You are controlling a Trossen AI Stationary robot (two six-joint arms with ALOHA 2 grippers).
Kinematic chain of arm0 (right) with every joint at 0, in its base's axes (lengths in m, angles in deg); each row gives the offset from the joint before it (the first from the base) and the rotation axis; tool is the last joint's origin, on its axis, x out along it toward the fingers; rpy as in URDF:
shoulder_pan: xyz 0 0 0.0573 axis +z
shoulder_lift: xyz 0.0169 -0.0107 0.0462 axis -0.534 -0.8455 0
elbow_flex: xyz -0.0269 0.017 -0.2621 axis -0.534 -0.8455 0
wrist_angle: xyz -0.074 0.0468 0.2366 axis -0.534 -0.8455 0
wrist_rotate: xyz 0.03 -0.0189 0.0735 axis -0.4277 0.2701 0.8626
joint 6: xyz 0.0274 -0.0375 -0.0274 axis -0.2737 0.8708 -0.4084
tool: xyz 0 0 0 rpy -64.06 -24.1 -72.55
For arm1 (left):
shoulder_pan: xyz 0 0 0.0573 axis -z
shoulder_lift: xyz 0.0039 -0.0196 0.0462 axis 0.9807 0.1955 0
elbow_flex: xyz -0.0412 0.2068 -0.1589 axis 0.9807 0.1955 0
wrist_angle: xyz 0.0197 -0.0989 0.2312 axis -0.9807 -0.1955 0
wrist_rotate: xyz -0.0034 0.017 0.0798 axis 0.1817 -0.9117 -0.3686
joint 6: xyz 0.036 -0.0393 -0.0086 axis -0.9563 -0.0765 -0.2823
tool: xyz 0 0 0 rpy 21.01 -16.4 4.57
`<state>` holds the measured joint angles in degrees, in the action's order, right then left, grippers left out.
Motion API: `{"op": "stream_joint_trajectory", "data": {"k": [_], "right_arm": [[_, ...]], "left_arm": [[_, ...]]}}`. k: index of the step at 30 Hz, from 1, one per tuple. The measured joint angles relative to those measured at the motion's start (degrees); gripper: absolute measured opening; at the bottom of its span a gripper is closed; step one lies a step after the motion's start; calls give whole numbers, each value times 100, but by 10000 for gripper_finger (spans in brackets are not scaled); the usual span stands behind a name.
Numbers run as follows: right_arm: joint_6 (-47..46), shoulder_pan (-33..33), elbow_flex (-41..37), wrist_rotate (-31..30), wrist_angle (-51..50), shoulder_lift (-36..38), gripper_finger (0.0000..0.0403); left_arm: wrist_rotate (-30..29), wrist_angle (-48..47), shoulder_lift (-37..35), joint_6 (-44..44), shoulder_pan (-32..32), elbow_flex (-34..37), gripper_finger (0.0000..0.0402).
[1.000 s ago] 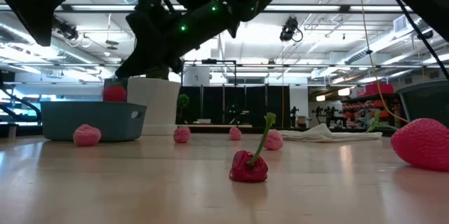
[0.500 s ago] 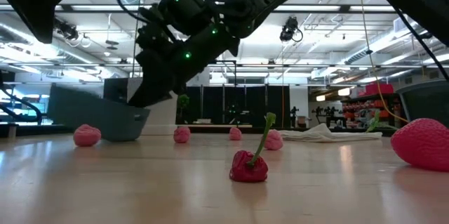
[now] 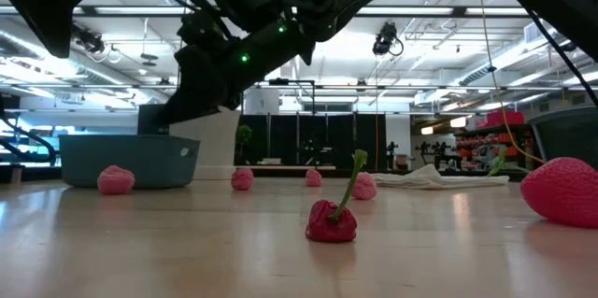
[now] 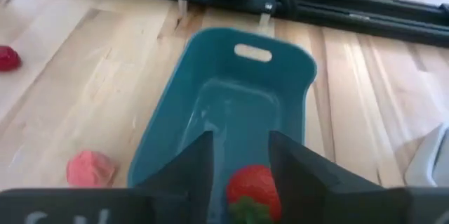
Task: Pick and placing Produce into tupperware
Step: Put the left red cherry into the blue bin
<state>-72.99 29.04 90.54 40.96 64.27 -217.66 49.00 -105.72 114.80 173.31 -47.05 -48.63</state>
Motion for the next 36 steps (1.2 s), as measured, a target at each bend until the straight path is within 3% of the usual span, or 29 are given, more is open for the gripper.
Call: {"op": "stream_joint_trajectory", "data": {"k": [4, 8, 11, 14, 21, 28, 32, 36], "right_arm": [[-56, 35, 3, 0, -723, 366, 160], [-90, 43, 0, 3, -2591, 1090, 156], [-153, 52, -146, 3, -3716, 1656, 146], [-343, 133, -454, -60, -4141, 2308, 135], [-727, 465, -2181, -449, -3367, 3762, 118], [-1159, 692, -4199, -989, -2193, 4929, 111], [-732, 569, -4473, -1577, -1834, 5393, 111], [-1039, 421, -4405, -1972, -1581, 5717, 110]], "left_arm": [[354, 6, 1, 123, 0, 0, 107], [1275, 217, 2, 526, 64, 0, 107], [1912, 748, 2, 527, 265, 3, 107], [2382, 1704, 2, 498, 532, 4, 107], [2784, 4030, 373, 901, 1104, -2, 108], [3042, 3339, 1306, 908, 1226, 7, 108], [3072, 3161, 1783, 872, 1226, 7, 108], [3304, 3553, 2122, 895, 1209, 7, 108]]}}
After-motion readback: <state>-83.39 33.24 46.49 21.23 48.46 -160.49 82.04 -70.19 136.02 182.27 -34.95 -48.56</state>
